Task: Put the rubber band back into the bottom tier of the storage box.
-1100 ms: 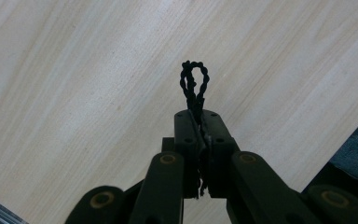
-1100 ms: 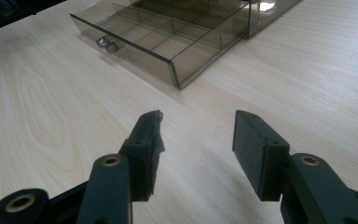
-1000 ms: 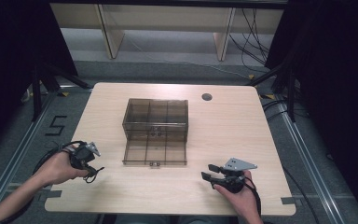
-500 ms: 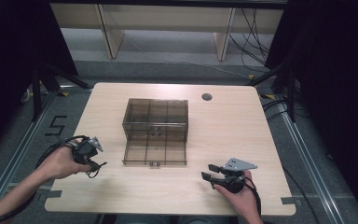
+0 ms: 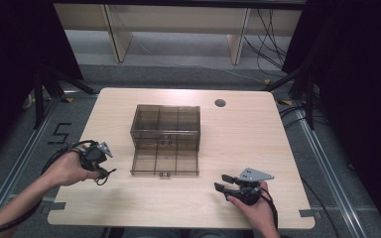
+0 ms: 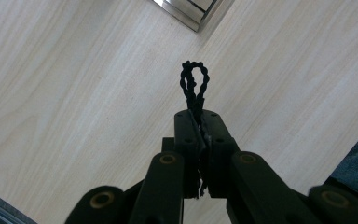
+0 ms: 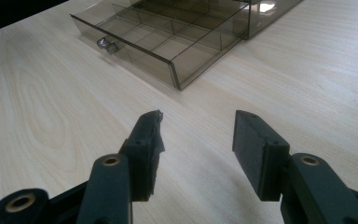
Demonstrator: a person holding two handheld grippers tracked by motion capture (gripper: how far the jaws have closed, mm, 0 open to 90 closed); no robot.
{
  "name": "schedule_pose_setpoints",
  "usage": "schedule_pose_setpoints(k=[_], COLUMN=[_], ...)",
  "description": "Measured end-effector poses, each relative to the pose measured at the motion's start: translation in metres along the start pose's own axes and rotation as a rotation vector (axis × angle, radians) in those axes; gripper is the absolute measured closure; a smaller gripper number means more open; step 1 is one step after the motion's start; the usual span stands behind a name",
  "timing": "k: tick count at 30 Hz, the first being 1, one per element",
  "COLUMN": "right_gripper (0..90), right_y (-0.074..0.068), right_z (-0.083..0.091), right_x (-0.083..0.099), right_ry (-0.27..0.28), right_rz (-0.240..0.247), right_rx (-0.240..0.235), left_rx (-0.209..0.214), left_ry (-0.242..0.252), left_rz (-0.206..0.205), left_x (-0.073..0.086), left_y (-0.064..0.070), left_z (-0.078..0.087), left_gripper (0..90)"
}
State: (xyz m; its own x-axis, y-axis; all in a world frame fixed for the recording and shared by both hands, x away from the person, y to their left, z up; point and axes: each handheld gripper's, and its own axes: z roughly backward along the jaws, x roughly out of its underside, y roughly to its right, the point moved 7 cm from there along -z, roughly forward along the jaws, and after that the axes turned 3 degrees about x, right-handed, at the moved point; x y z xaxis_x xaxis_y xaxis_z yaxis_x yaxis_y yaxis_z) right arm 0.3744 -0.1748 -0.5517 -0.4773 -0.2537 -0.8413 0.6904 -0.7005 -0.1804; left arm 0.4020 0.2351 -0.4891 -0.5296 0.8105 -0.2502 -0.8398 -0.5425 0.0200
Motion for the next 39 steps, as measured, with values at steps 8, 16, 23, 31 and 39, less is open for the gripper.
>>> schedule_pose_setpoints(k=[8,16,23,31,39], right_gripper=[52.7,52.7,52.7,52.7,52.7], right_y=[0.0,0.0,0.0,0.003,0.003], right_z=[0.0,0.0,0.0,0.0,0.0], right_x=[0.0,0.0,0.0,-0.001,-0.001], right_ry=[-0.002,-0.001,-0.001,0.008,0.011], right_rz=[-0.001,0.0,0.001,0.035,0.033], right_rx=[0.0,0.0,-0.001,0.006,0.008], left_rx=[0.005,0.001,0.002,0.008,0.018], left_ry=[0.012,0.014,0.01,0.019,-0.006], left_rz=[-0.01,-0.026,-0.041,-0.05,-0.067], left_x=[-0.01,-0.018,-0.026,-0.032,-0.035], left_y=[0.0,0.001,0.0,0.0,-0.003], left_z=[-0.001,0.002,0.006,0.007,0.009], left_gripper=[85.8,85.8,85.8,85.8,85.8])
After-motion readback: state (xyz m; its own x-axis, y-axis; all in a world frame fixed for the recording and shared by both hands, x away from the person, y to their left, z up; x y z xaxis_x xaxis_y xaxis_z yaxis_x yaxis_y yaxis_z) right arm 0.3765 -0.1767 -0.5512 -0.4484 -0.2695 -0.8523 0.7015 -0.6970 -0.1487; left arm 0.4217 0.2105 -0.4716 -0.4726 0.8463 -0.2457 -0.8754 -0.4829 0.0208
